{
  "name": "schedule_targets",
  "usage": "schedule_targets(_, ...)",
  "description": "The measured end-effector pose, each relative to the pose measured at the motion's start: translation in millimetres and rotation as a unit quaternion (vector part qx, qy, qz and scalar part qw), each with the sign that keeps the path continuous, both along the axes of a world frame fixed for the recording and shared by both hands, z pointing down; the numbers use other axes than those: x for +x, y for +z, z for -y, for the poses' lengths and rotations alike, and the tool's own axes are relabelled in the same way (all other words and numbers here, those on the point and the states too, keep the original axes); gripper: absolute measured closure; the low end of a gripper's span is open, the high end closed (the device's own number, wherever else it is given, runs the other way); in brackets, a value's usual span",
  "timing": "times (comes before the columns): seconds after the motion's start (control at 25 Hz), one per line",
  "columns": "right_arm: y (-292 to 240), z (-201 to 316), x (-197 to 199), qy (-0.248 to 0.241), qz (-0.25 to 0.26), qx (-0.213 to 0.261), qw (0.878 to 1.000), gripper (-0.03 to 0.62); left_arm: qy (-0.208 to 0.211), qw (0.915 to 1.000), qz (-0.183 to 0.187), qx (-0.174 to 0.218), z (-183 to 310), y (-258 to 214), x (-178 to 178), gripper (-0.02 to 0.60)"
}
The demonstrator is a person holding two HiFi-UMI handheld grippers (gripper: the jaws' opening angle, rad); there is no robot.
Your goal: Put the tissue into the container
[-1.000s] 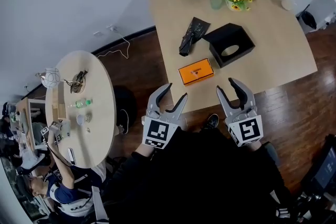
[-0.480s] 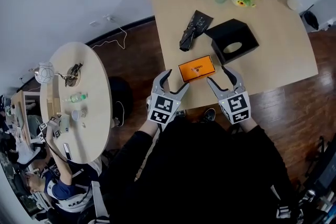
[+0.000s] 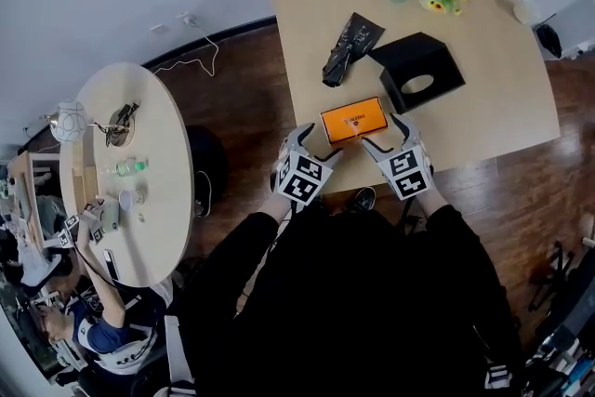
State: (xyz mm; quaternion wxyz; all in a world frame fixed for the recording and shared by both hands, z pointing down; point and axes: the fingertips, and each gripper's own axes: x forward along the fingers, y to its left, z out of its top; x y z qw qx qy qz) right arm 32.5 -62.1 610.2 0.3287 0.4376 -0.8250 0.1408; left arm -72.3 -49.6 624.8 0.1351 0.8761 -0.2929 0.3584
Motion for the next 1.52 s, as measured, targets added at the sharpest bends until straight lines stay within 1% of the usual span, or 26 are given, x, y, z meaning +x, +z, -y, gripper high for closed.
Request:
schedule_targets(0.12, 15.5, 0.1, -1.5, -0.005, -0.02, -0.015, 1.0, 0.207, 0.004, 0.9997, 0.017, -0.015, -3.3, 17.3, 6.2, 0.222)
schedule_targets(0.24, 21.9, 0.6, -0.4, -0.005, -0.027, -0.021, 0.999, 0.189, -0.015, 0.9993, 0.02, -0.029, -2.1, 28.2, 6.7, 0.222)
schedule_targets(0.36, 26.5, 2.9, 4.4, 0.006, -0.022, -0.022, 0.999, 0.189, -0.035, 0.999, 0.019, -0.022, 2.8, 29.5, 2.5, 0.222)
schedule_targets(0.48, 31.7, 4.1, 9.2, 0.014, -0.018, -0.026, 0.999, 0.189, -0.042, 0.9988, 0.016, -0.018, 4.5, 30.0, 1.1, 0.222)
schedule_targets(0.6, 37.8, 3.6, 9.5, 0.014, -0.009, -0.038, 0.999, 0.191, -0.047, 0.9986, 0.008, -0.022, 5.0, 33.3, 1.6, 0.224)
schedule_targets(0.68, 39.5, 2.6, 6.9, 0.009, -0.001, -0.042, 0.999, 0.229, -0.045, 0.9987, 0.001, -0.022, 4.7, 34.0, 3.4, 0.224)
schedule_targets(0.8, 38.4, 1.3, 0.9, -0.003, 0.003, -0.035, 0.999, 0.289, -0.035, 0.9992, -0.018, -0.006, 5.3, 27.9, 9.8, 0.231)
schedule_targets(0.88, 38.7, 2.1, -0.5, -0.002, 0.004, -0.029, 1.0, 0.29, -0.032, 0.999, -0.03, 0.005, 6.2, 23.2, 12.7, 0.276)
schedule_targets(0.96, 39.9, 2.1, 0.2, 0.003, 0.007, -0.028, 1.0, 0.292, -0.037, 0.9988, -0.032, 0.009, 7.3, 23.6, 13.1, 0.319)
schedule_targets(1.08, 41.3, 0.9, 0.2, 0.009, 0.009, -0.033, 0.999, 0.303, -0.036, 0.9989, -0.027, 0.009, 8.1, 25.0, 11.4, 0.334)
schedule_targets(1.32, 38.8, -0.7, 0.7, 0.011, 0.007, -0.04, 0.999, 0.318, -0.03, 0.9991, -0.028, 0.009, 8.5, 23.3, 11.3, 0.341)
schedule_targets(1.52, 36.5, -6.1, -0.5, 0.015, 0.007, -0.046, 0.999, 0.332, -0.021, 0.9995, -0.024, -0.003, 4.8, 23.9, 8.8, 0.344)
